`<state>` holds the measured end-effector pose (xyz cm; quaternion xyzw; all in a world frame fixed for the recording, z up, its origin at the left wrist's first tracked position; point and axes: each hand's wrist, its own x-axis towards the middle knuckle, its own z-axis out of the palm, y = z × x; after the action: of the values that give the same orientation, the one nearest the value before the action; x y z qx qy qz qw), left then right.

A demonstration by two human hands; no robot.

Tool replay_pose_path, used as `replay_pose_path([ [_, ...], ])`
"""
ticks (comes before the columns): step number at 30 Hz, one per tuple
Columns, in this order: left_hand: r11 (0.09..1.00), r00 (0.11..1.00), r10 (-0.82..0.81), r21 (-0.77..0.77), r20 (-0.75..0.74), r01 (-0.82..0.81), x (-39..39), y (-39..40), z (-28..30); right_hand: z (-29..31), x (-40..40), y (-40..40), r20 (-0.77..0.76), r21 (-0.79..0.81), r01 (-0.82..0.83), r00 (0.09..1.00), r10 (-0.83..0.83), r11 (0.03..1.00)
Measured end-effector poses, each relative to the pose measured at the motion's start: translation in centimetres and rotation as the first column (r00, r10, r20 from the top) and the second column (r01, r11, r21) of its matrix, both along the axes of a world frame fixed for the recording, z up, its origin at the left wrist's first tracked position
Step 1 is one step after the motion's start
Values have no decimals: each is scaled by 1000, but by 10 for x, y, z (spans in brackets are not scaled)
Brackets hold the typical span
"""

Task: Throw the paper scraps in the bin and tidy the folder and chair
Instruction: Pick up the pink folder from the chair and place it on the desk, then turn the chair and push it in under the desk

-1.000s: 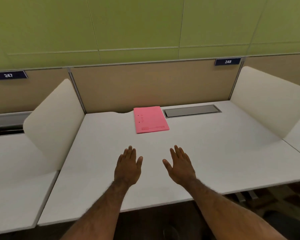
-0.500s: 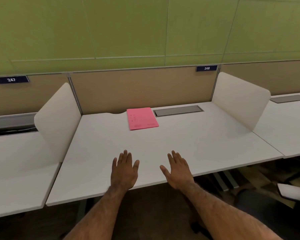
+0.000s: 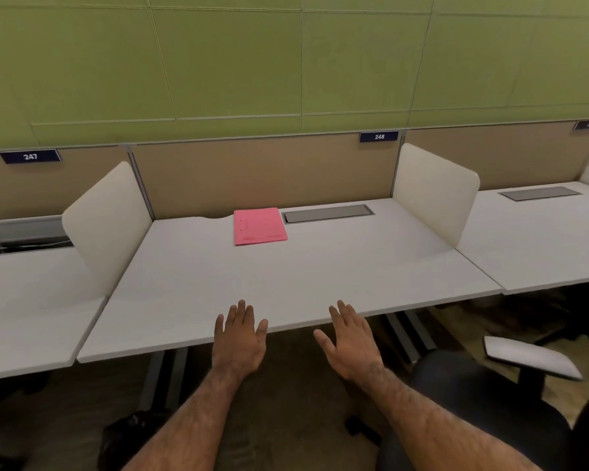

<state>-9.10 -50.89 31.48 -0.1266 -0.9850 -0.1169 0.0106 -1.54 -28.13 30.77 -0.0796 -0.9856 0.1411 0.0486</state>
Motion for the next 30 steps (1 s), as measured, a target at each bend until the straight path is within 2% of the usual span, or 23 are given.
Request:
replay_pose_path([
  [9,999,999,36,0,-23,-36,142,68,-7,-5,124,79,-24,-12,-33,999,33,999],
  [15,999,998,-28,26,-63,30,205,112,9,7,185,116,-76,-20,19,997,-20,1000],
  [22,967,963,-245,43,-113,251,253,186,27,47,254,155,-199,-66,157,966,-167,985],
  [26,923,915,-372,42,-155,382,279,227,31,75,298,181,-276,-51,242,929,-247,969],
  [30,851,840,-510,34,-185,524,306,270,36,99,347,225,-334,7,396,866,-371,918],
])
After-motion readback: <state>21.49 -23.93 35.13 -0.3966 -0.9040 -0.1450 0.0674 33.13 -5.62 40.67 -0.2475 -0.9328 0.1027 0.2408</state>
